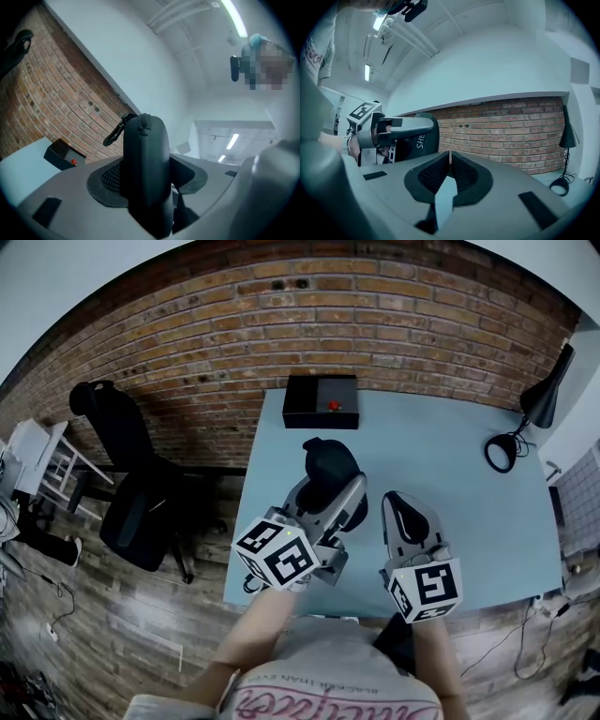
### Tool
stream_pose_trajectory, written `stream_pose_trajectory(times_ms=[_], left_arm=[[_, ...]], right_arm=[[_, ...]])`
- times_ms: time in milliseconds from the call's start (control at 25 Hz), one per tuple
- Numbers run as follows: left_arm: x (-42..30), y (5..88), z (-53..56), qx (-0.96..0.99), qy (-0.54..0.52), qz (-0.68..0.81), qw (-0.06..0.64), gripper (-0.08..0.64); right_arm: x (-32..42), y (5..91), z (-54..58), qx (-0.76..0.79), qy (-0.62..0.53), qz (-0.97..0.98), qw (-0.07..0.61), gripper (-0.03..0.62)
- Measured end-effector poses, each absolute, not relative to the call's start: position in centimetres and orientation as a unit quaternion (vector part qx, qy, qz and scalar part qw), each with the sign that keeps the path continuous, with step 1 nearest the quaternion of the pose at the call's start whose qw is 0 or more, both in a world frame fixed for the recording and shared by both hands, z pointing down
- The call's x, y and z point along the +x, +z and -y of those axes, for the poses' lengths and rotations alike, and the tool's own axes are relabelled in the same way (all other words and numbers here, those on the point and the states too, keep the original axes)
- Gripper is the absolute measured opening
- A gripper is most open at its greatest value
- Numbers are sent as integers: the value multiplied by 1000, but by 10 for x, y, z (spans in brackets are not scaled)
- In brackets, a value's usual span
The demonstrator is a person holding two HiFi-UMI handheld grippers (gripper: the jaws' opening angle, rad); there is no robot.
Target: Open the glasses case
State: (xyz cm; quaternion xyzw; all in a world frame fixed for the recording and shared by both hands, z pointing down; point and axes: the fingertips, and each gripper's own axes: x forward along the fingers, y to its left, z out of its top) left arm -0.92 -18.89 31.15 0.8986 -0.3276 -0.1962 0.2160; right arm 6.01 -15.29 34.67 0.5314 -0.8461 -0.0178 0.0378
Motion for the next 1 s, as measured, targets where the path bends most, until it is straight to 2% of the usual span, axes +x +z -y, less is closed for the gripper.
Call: stream_pose_trajectory(times_ms=[120, 280, 480, 720, 1000], left_arm=[[-15, 316, 193, 883, -222, 318, 263, 261], [-22, 327, 203, 867, -241, 323, 293, 261], [-28, 332, 222, 843, -272, 321, 334, 261], [-27, 322, 230, 833, -291, 310, 354, 261], [-19, 325, 225, 828, -294, 300, 371, 261]], right_arm=[[55, 347, 149, 517, -14, 855, 37, 19], [43, 348, 141, 489, -21, 871, 41, 21], [26, 365, 134, 446, -9, 892, 79, 108], [16, 387, 130, 425, -1, 897, 120, 142], [22, 391, 140, 471, 14, 875, 110, 153]])
